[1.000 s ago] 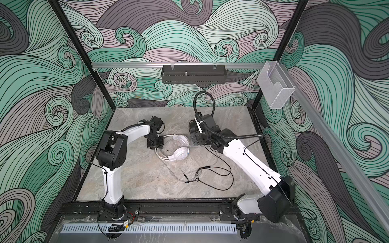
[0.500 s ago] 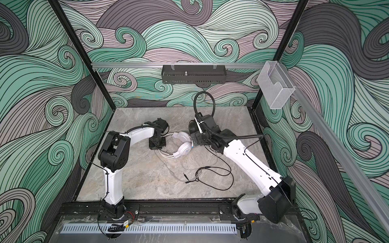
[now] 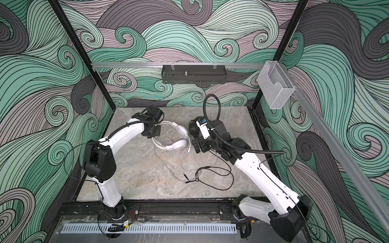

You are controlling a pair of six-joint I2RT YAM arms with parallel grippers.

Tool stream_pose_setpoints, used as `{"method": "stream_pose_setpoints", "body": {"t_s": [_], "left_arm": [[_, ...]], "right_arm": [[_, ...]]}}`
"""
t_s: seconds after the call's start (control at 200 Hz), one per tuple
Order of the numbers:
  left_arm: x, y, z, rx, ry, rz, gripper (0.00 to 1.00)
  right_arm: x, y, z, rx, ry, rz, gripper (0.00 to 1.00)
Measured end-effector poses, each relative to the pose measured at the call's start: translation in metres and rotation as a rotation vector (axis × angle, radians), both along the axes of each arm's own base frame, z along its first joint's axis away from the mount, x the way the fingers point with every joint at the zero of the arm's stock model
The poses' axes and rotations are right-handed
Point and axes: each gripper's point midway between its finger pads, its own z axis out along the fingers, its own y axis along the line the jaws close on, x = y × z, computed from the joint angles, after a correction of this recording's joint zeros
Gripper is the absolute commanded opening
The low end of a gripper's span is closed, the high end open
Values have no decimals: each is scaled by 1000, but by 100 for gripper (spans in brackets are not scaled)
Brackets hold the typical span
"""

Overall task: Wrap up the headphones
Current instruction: 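Lift the white headset with the left gripper while the right gripper draws back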

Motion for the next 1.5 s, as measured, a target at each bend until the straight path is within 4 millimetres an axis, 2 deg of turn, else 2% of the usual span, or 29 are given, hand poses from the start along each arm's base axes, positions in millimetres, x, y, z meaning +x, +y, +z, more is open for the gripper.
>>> {"method": "stream_pose_setpoints", "body": {"t_s": [0.115, 0.22, 0.365, 0.48, 0.695, 0.826, 0.966, 1.081, 1.356, 1.501], "left_arm": [[-2, 6, 63, -7, -137, -36, 0], [-15, 14, 106, -9, -244, -76, 0], [-34, 26, 147, 1, -346, -112, 0], [-38, 28, 169, -7, -386, -124, 0], [-48, 17, 192, -85, -386, -169, 0], [-54, 11, 208, -142, -397, -184, 0], [-58, 5, 206, -177, -373, -199, 0], [-64, 3, 202, -193, -346, -205, 0], [-69, -1, 225, -271, -385, -192, 0], [-72, -3, 234, -310, -400, -172, 0]], "right_arm": [[-18, 5, 7, 101, 1, 54, 99], [-22, 8, 11, 198, 29, 68, 100], [-8, 1, 17, 346, 50, 25, 100], [-5, 2, 16, 429, 61, 39, 100], [-21, 31, 22, 513, 77, 221, 100], [-25, 40, 23, 519, 75, 281, 100], [-24, 52, 18, 519, 85, 329, 98], [-21, 62, 5, 508, 119, 352, 93], [-7, 80, -9, 531, 149, 378, 76], [-7, 82, -18, 550, 164, 383, 70]]}}
